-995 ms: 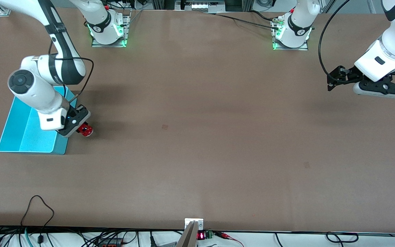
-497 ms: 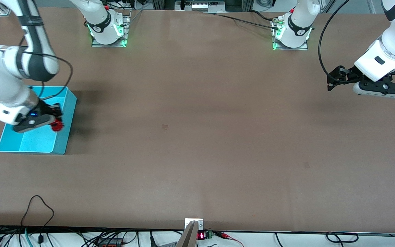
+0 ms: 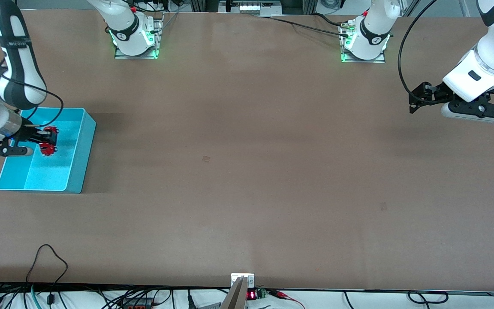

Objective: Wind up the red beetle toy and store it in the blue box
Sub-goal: 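Lift the car with the right gripper and lower it into the box, then open the right gripper and raise it away from the box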

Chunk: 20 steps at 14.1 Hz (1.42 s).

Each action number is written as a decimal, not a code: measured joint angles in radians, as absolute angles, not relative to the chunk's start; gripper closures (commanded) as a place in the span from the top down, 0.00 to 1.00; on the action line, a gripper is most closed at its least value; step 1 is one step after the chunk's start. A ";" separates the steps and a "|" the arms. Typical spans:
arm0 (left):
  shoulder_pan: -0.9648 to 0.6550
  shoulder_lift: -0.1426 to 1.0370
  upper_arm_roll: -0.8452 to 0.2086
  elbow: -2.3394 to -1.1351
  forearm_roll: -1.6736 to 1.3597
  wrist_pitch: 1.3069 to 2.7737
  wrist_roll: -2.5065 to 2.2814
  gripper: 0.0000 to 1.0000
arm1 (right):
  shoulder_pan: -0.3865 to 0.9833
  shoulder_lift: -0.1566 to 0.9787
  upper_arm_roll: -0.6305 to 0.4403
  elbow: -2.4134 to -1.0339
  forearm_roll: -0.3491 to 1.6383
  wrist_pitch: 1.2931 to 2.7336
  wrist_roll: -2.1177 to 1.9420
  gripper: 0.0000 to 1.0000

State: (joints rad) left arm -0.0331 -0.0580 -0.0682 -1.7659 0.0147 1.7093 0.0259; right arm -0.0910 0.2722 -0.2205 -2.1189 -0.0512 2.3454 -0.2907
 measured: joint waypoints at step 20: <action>-0.037 -0.058 -0.069 -1.754 0.015 1.675 0.026 1.00 | -0.114 0.011 -0.156 -2.097 -0.050 2.218 -0.282 1.00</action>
State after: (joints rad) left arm -0.0374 -0.0580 -0.0693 -1.7539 0.0147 1.6753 0.0259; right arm -0.1142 0.0105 -0.1564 -2.0966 -0.0504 2.2176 -0.2818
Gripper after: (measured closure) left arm 0.000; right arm 0.000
